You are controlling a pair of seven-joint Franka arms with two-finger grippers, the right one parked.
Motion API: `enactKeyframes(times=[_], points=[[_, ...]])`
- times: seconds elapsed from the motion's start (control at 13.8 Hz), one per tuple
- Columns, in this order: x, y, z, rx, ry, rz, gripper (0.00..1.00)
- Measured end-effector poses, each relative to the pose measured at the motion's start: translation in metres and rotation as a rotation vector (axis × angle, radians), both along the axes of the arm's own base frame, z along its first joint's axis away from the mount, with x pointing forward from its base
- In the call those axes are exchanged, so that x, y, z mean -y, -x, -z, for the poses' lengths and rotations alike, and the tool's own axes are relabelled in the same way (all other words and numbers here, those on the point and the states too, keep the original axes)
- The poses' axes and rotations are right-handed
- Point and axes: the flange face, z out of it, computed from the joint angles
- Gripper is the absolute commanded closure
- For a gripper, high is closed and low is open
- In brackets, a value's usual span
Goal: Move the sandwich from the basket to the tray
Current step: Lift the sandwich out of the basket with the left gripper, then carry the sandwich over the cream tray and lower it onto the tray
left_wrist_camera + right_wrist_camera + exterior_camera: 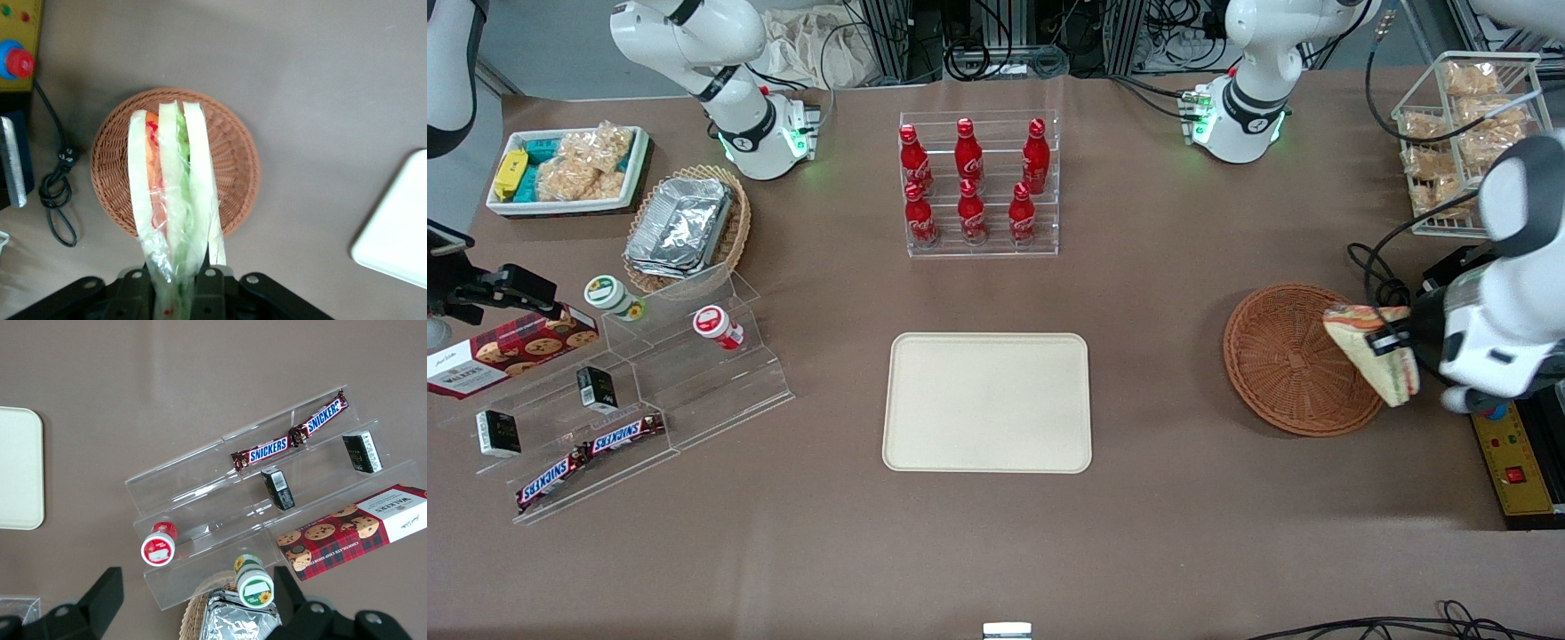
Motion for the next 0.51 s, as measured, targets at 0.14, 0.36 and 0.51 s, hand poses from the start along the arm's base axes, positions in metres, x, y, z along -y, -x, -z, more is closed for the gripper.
enactKeyframes(times=[0.14,0.36,0.51], points=[[0.013,0.000,-0.051,0.089,0.013,0.056,1.00],[0.076,0.005,-0.060,0.105,0.051,0.205,1.00],[0.141,0.010,-0.035,0.079,0.084,0.317,1.00]])
